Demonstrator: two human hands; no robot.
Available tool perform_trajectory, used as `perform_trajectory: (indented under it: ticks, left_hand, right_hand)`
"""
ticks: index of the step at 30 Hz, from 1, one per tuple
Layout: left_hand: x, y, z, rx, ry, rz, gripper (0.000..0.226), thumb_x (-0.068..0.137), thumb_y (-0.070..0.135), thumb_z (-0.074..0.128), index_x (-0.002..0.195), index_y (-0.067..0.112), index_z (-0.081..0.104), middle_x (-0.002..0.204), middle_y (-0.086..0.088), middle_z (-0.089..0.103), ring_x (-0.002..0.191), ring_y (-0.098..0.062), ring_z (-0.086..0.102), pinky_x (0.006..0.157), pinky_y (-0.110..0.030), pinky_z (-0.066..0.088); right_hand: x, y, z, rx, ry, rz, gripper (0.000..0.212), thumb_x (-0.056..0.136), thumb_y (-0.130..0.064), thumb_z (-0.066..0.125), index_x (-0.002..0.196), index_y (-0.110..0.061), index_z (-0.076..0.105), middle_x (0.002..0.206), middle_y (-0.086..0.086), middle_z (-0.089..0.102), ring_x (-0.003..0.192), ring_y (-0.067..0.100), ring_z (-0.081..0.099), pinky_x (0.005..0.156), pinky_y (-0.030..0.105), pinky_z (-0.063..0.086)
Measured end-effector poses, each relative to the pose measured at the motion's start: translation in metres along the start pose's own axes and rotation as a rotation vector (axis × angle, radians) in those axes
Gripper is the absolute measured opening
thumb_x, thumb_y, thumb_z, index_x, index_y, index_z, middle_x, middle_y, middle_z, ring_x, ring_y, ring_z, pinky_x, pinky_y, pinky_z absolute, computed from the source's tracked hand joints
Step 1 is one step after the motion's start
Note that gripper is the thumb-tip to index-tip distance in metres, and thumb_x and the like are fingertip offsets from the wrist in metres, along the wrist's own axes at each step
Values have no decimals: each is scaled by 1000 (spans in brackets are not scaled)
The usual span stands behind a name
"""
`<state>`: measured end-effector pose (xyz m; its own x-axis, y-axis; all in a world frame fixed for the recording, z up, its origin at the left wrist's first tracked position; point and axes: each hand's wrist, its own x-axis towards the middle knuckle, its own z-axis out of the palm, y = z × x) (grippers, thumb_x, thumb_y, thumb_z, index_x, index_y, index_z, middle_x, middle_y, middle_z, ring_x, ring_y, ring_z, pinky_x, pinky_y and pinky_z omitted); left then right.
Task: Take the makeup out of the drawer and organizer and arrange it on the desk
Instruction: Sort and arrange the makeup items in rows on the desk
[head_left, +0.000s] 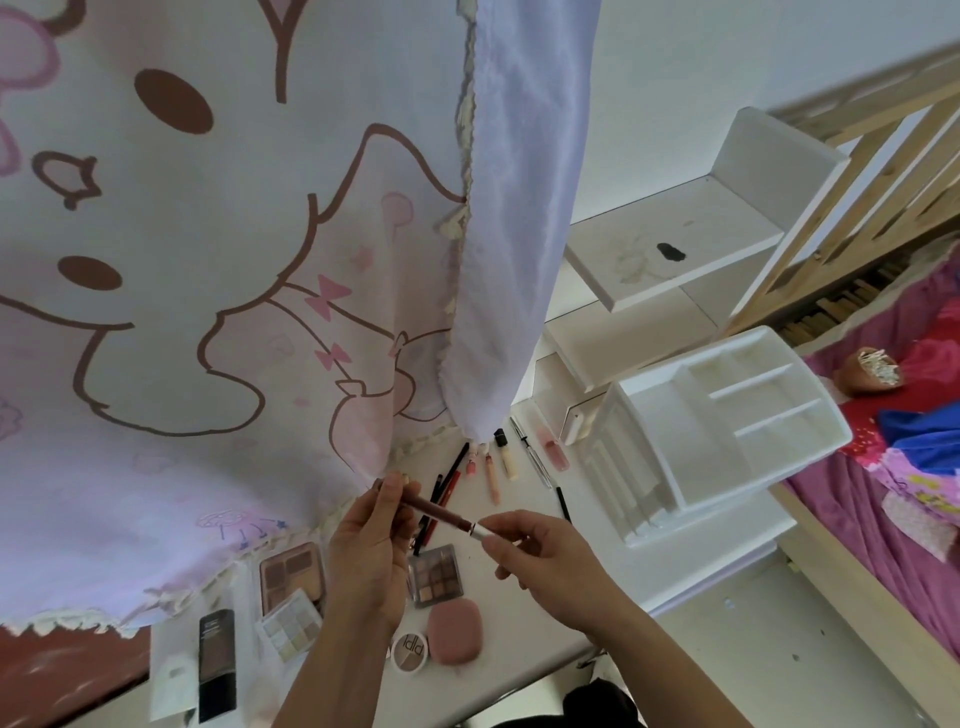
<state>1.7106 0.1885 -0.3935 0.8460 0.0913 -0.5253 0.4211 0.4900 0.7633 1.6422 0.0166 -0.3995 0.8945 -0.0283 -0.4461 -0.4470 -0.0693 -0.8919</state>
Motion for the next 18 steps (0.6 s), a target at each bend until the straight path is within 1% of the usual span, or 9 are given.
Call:
perform_trajectory:
  ticks: [2, 4, 6, 9, 12, 14, 16, 17, 18]
  left_hand:
    - [5, -1, -1, 21, 9, -6, 10, 89, 15, 65, 88, 6, 70, 81, -9, 72, 61, -7, 62, 59, -17, 54]
    - [11, -5, -2, 57, 11, -15, 12, 88, 16, 66, 90, 6, 70, 82, -10, 73, 62, -8, 61, 60, -18, 54]
    - [16, -8, -1, 83, 2, -28, 17, 88, 17, 67, 96, 2, 69, 83, -10, 74, 64, -10, 60, 62, -20, 54]
    - [26, -17, 0, 186, -18, -31, 19, 89, 19, 67, 98, 2, 71, 83, -9, 74, 67, -12, 59, 70, -25, 51]
    - [44, -32, -1, 520, -62, 20, 24, 94, 33, 62, 91, 13, 73, 81, -6, 70, 72, -15, 58, 72, -32, 51]
    - [63, -45, -6, 844, -92, 92, 29, 97, 44, 52, 93, 21, 69, 84, -5, 65, 71, -16, 59, 69, -30, 49]
    - [84, -61, -17, 1167, -184, 174, 31, 98, 50, 46, 98, 25, 65, 92, -2, 63, 75, -16, 62, 64, -27, 44]
    - [95, -69, -24, 1309, -263, 215, 33, 97, 52, 44, 100, 24, 63, 91, -1, 63, 81, -20, 63, 64, -28, 44]
    - [104, -78, -31, 1441, -342, 235, 35, 96, 52, 43, 104, 24, 63, 97, -2, 63, 94, -25, 63, 72, -32, 46]
  right_hand:
    - [1, 5, -5, -7, 8, 9, 13, 90, -30, 70, 103, -35, 72, 79, -6, 71, 63, 5, 58, 58, 21, 45]
    - [4, 9, -8, -18, 25, 16, 17, 90, -26, 71, 106, -31, 72, 78, -10, 66, 57, 0, 54, 53, 15, 41]
    - [7, 13, -11, -66, 36, 21, 19, 89, -28, 71, 108, -30, 73, 80, -10, 66, 59, 0, 54, 54, 13, 42]
    - [14, 23, -13, -141, 39, 67, 16, 87, -33, 72, 103, -30, 76, 75, -15, 67, 64, -2, 57, 59, 10, 42]
    - [23, 39, -19, -176, 84, 155, 12, 84, -33, 76, 96, -32, 77, 76, -17, 69, 70, -4, 62, 64, 9, 43]
    - [32, 54, -25, -163, 104, 220, 4, 83, -31, 77, 86, -30, 78, 68, -17, 67, 59, -4, 57, 58, 8, 42]
    - [40, 68, -29, -183, 123, 261, 21, 84, -27, 76, 65, -30, 68, 50, -20, 55, 48, -4, 48, 51, 6, 36]
    - [44, 75, -31, -192, 147, 286, 26, 84, -27, 76, 61, -31, 65, 48, -20, 54, 48, -3, 48, 50, 7, 35]
    - [48, 83, -34, -184, 183, 306, 23, 84, -28, 76, 63, -33, 67, 51, -19, 57, 52, -2, 52, 54, 8, 39]
